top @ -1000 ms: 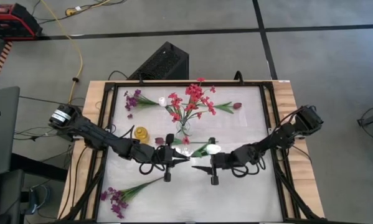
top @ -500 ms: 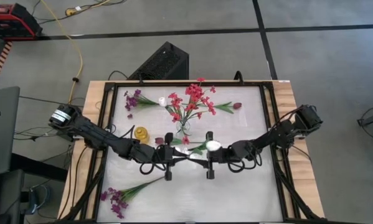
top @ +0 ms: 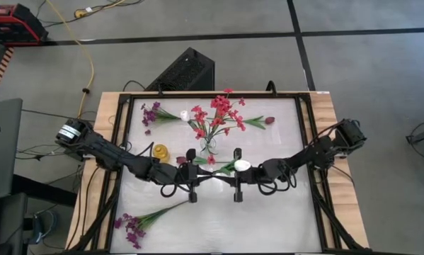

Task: Sort flowers into vase by color
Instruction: Put the white tulip into the transparent vase

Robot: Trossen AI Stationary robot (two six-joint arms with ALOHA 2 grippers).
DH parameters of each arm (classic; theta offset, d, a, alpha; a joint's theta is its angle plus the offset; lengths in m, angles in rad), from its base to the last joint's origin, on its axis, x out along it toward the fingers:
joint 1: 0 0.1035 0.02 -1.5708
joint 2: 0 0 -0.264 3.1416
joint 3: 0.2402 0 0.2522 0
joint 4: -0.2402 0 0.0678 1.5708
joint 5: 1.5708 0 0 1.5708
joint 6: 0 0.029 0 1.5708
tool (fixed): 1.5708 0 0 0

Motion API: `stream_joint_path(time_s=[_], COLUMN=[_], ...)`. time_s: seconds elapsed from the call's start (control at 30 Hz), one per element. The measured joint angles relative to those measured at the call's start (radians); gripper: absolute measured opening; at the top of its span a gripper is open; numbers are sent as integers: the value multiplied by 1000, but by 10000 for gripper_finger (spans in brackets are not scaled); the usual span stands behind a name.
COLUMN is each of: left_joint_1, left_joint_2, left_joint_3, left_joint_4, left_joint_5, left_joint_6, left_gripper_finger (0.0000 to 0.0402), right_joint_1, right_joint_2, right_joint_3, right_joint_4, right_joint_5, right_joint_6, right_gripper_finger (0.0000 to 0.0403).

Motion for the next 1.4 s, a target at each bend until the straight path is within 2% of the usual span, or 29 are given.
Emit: stream_joint_path(time_s=[0.27, 0.4, 0.53, 0.67, 0.77, 0.9, 1.17, 1.4], left_joint_1=[0, 0, -1, -1, -1, 0, 0, -33], left_joint_2=[0, 0, 0, 0, -27, -132, -293, -335], left_joint_3=[0, 0, 0, 0, 0, 0, -5, -11], left_joint_4=[-13, -12, -13, -26, -105, -270, -619, -600], left_joint_5=[-3, -28, -44, -47, -62, -60, -112, -139], left_joint_6=[-3, 0, 13, 40, 53, 67, -21, 42], left_gripper_finger=[0, 3, 23, 48, 68, 87, 91, 91], right_joint_1=[-6, -6, -7, -6, 4, 27, -20, -114], right_joint_2=[0, 0, 0, 0, -7, -44, -86, -62], right_joint_3=[0, 0, 0, 0, -4, -42, -114, -114], right_joint_4=[2, 2, 1, 0, -2, 2, 72, 121], right_joint_5=[0, 0, 1, 2, 20, 141, 264, 250], right_joint_6=[3, 6, 14, 25, 11, -29, -39, -66], right_gripper_finger=[81, 58, 17, 19, 19, 16, 15, 15])
